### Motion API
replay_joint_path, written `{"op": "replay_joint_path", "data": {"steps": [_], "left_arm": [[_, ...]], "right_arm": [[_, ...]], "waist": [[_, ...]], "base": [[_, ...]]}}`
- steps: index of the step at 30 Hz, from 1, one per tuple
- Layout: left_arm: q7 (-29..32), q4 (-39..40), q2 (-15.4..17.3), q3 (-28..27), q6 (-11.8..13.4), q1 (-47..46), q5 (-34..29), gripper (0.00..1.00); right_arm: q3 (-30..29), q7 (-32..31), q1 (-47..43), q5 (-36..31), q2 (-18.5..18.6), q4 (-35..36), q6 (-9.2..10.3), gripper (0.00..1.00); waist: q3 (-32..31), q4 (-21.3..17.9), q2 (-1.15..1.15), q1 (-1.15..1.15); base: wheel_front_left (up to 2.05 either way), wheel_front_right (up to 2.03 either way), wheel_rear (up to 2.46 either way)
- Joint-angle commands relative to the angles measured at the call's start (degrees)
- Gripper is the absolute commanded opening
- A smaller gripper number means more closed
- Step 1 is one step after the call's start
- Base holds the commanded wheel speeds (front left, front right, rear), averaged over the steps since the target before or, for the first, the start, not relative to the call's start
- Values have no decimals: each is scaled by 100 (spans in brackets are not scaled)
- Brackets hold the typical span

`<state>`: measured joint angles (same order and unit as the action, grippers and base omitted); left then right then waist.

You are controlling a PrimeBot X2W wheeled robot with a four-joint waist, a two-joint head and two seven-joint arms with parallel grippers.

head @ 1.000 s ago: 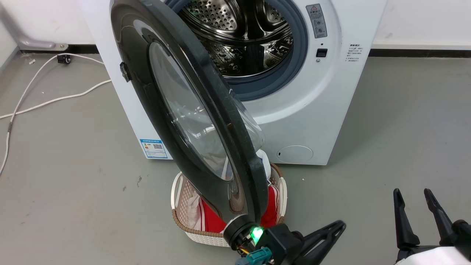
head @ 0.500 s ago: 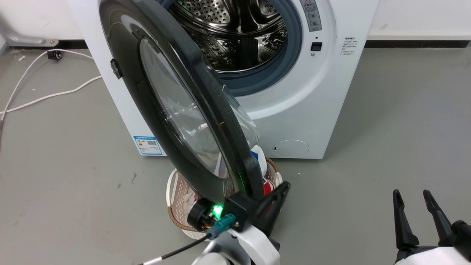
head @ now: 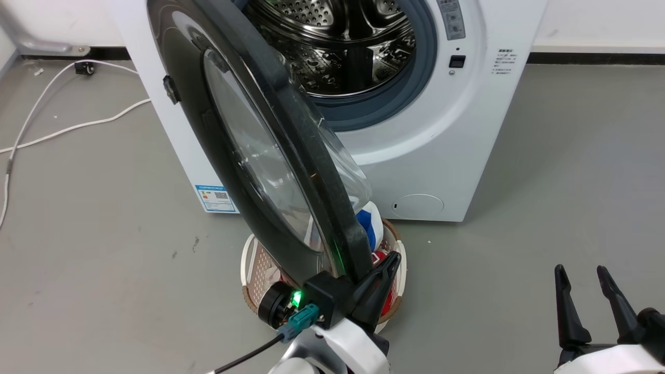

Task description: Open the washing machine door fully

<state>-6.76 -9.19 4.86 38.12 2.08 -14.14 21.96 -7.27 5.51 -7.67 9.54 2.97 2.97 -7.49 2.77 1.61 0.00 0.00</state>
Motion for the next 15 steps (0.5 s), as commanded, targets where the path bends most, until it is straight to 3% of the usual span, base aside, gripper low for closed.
{"op": "replay_joint_path", "data": {"steps": [1, 15], "left_arm": [[-34, -33, 128, -137, 100, 78, 49, 0], [-110, 559, 399, -124, 367, 502, -47, 0]], "right_arm": [[10, 17, 41, 46, -13, -14, -1, 100], [121, -21, 49, 87, -11, -71, 0, 100]], "waist": [[10, 41, 0, 0], [20, 742, 0, 0]], "base": [[0, 0, 0], [0, 0, 0]]}}
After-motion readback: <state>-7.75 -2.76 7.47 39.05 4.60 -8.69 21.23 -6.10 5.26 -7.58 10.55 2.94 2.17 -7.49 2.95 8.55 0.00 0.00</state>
